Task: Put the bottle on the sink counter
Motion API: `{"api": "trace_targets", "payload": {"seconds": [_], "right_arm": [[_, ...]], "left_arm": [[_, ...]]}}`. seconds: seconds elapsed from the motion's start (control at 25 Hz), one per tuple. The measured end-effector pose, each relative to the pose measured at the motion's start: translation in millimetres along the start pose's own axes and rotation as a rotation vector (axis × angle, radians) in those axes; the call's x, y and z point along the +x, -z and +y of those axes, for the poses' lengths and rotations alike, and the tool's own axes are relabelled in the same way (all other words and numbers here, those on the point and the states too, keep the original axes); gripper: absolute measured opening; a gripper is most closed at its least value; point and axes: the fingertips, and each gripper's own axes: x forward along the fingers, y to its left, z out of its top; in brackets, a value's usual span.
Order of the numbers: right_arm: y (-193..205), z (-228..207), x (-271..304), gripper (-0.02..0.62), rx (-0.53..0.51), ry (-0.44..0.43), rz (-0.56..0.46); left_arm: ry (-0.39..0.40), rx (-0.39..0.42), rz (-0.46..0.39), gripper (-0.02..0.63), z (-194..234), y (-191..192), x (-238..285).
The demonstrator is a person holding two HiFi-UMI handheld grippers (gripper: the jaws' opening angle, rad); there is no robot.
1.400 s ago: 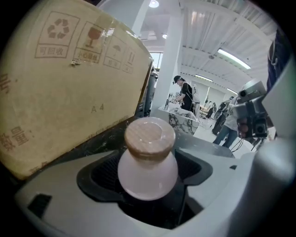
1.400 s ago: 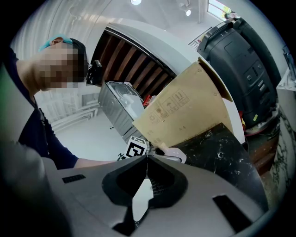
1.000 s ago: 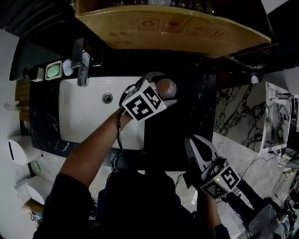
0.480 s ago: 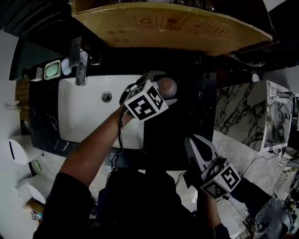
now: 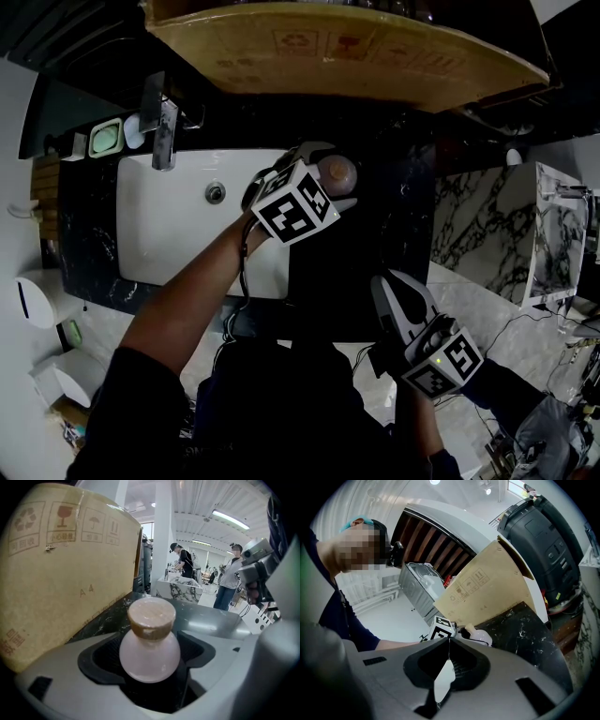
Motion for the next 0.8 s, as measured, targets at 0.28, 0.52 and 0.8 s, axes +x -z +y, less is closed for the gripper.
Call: {"api": "trace_targets", "payload": {"seconds": [0.28, 0.52, 0.8], "right_arm": [[2.7, 1.3, -3.1, 0.026, 0.018, 0.017, 0.013], [3.4, 1.2, -5.0, 0.026, 0.002, 0.003, 0.003], [5.1, 4.4, -3.5, 0.026, -0.002, -0.006, 0.01]], "left_arm": [[-0.015, 0.008, -0.005, 0.382, -0.3, 0.1, 0.8], [-0.025, 0.008, -0.015, 0.382, 0.0, -0.7, 1.4], [-0.035, 0.002, -0.025, 0.382, 0.4, -0.8, 1.2]]}}
